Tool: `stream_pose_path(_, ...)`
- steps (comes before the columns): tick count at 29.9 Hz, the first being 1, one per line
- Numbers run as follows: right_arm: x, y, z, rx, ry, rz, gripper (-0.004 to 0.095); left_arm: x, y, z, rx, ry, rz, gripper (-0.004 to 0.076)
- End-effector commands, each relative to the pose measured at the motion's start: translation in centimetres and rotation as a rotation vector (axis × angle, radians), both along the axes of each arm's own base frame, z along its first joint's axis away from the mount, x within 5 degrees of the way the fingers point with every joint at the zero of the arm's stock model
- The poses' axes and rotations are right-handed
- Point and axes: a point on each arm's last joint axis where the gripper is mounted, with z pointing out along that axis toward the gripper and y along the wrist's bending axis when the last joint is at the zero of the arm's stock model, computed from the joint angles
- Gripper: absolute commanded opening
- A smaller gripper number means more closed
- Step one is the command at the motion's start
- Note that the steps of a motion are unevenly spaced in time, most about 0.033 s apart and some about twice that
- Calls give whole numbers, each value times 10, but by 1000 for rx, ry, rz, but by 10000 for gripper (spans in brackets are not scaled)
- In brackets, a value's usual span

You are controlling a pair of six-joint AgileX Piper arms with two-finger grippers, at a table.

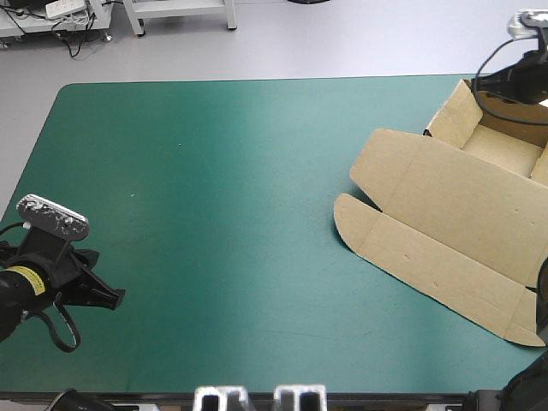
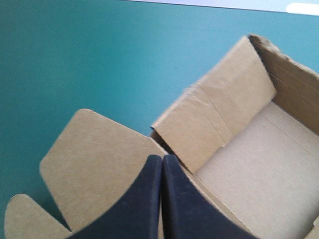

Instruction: Fold the box

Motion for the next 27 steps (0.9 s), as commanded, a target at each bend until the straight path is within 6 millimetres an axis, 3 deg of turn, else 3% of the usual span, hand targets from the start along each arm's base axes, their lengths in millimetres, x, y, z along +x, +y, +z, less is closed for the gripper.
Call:
stream_pose_path(1, -30, 47, 37, -71, -101, 131, -19, -1, 0, 6, -9, -16, -6, -1)
stream_pose_path(7, -42, 122, 32, -198, -87, 320, -19, -1, -1, 6, -28, -11, 1, -1)
stream_pose_path(13, -47, 158, -17, -233, 80, 451, -19, -1, -11, 8, -145, -17, -25, -1)
stream_pose_path(19, -70, 154, -77, -249, 290, 498, -19, 1, -12, -6, -137, 31, -24, -1)
stream_pose_path(27, -133, 142, -98, -203, 192, 521, -19, 7, -20, -42, -154, 111, -37, -1)
